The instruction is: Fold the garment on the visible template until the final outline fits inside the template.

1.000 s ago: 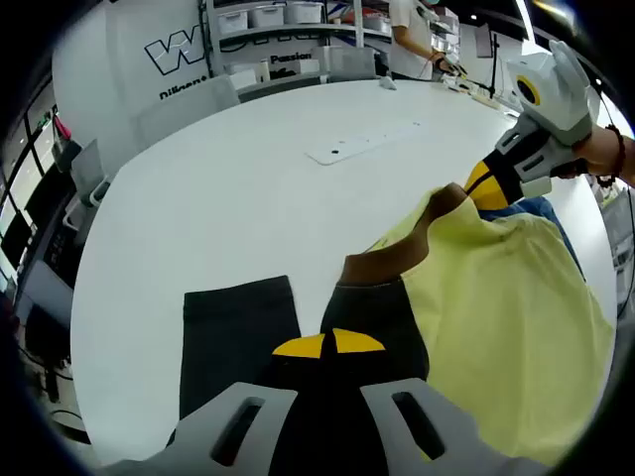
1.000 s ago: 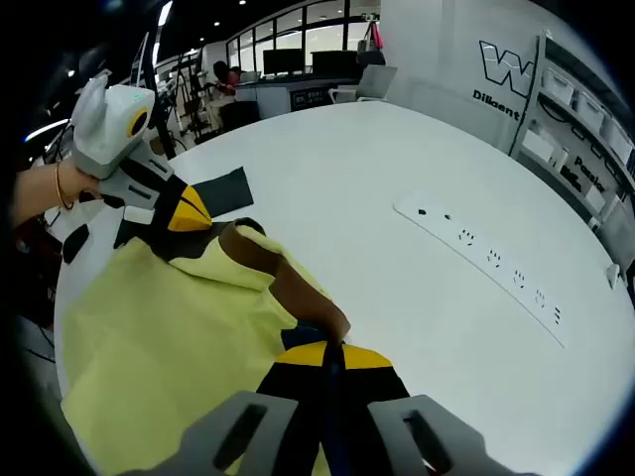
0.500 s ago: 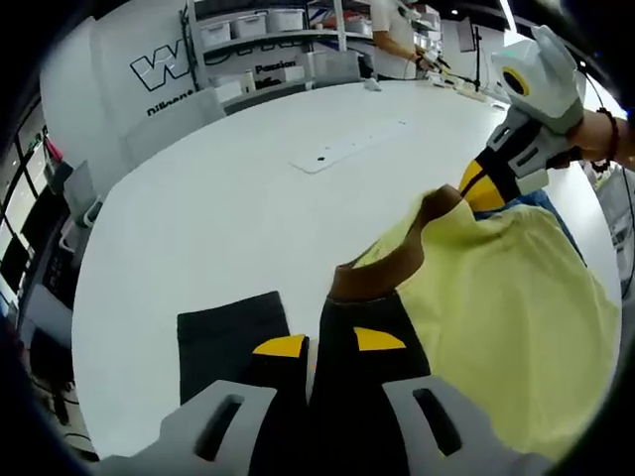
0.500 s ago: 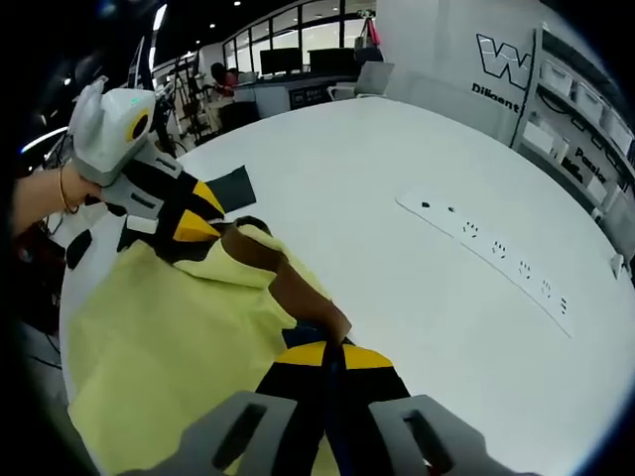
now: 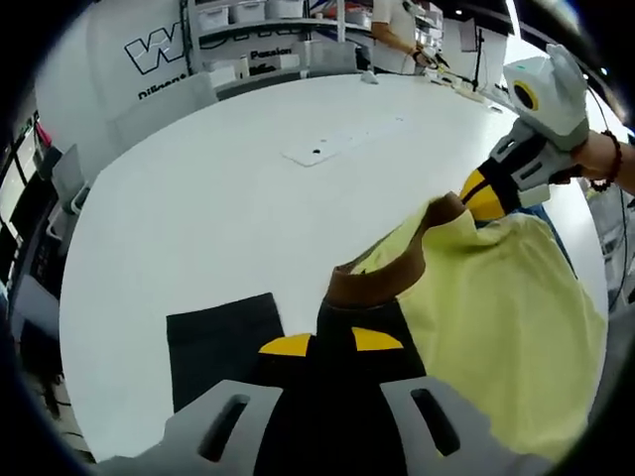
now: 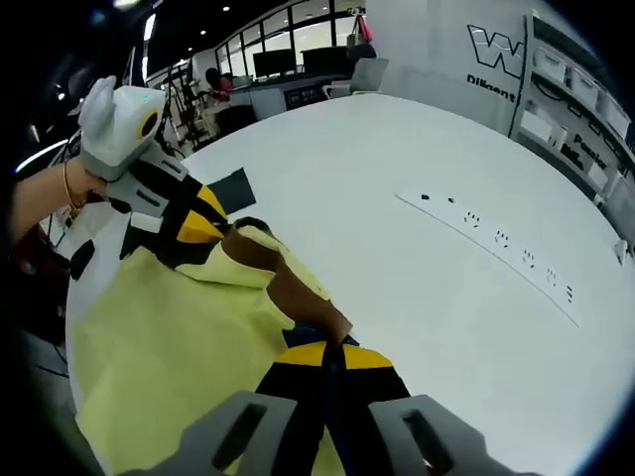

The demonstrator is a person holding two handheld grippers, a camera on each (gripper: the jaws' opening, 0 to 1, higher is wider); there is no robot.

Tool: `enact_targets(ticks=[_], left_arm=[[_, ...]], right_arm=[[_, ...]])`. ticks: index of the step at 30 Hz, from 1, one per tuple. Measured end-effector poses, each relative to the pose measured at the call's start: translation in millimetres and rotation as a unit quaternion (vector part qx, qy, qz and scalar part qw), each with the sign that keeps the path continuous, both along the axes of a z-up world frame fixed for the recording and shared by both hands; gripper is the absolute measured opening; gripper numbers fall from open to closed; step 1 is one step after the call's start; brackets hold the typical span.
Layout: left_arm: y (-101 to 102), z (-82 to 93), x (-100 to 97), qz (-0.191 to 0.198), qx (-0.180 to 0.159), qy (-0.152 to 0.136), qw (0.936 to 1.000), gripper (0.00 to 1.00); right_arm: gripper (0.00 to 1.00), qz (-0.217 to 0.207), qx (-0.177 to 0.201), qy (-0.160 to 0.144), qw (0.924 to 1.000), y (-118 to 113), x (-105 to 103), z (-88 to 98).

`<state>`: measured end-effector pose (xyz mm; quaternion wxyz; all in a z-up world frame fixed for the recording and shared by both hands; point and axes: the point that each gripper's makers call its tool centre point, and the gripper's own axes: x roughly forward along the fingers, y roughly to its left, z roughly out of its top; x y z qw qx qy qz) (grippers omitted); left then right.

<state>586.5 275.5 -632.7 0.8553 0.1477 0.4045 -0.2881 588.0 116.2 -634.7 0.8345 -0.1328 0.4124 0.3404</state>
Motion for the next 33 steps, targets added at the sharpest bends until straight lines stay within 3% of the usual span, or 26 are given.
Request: enact_targets(ticks=[2,6,8,10,12,16,18,22,26,29,31,33], left_arm=[[-1,-0.9,-0.8,0.002,-0.005,0.002,1.0000,0.04],[2,0.0,0.1,0.010,0.003,-0.003,0.9999,0.03],[6,11.4,10.2,0.020,0.014,-0.047,0.9986,0.03],[9,24.3,18.9,0.040,0.001,-0.071,0.9967,0.03],[10,35.4,26.3,0.044,-0.006,-0.092,0.9948,0.03],[14,46.9,36.8,0.030,0.024,-0.130,0.9908,0.03],[16,50.4,45.1,0.032,0.052,-0.160,0.9852,0.03],[15,36.9,48.8,0.036,0.086,-0.159,0.9828,0.03],[15,31.5,59.8,0.019,0.135,-0.185,0.9732,0.03],[20,25.5,62.6,0.040,0.138,-0.174,0.9741,0.03],[26,26.4,65.2,0.055,0.141,-0.183,0.9715,0.03],[27,21.2,64.7,0.058,0.130,-0.172,0.9748,0.03]], right_arm=[[0.00,0.002,-0.002,-0.002,1.0000,0,2,0.0],[0.00,0.003,-0.011,-0.018,0.9998,-1,5,4.0],[0.00,-0.006,0.003,-0.048,0.9988,-1,13,10.7],[0.00,-0.020,0.009,-0.046,0.9987,-5,13,10.9],[0.00,-0.032,0.025,-0.082,0.9958,-6,21,19.7],[0.00,-0.034,0.024,-0.124,0.9914,-5,33,29.3],[0.00,-0.036,0.025,-0.143,0.9887,-2,38,34.4],[0.00,-0.039,0.011,-0.146,0.9884,1,43,27.7],[0.00,-0.054,0.018,-0.137,0.9889,1,50,20.3],[0.00,-0.054,0.021,-0.139,0.9886,4,55,18.4],[0.00,-0.055,0.024,-0.142,0.9880,5,60,17.9],[0.00,-0.058,0.030,-0.143,0.9875,7,57,18.5]])
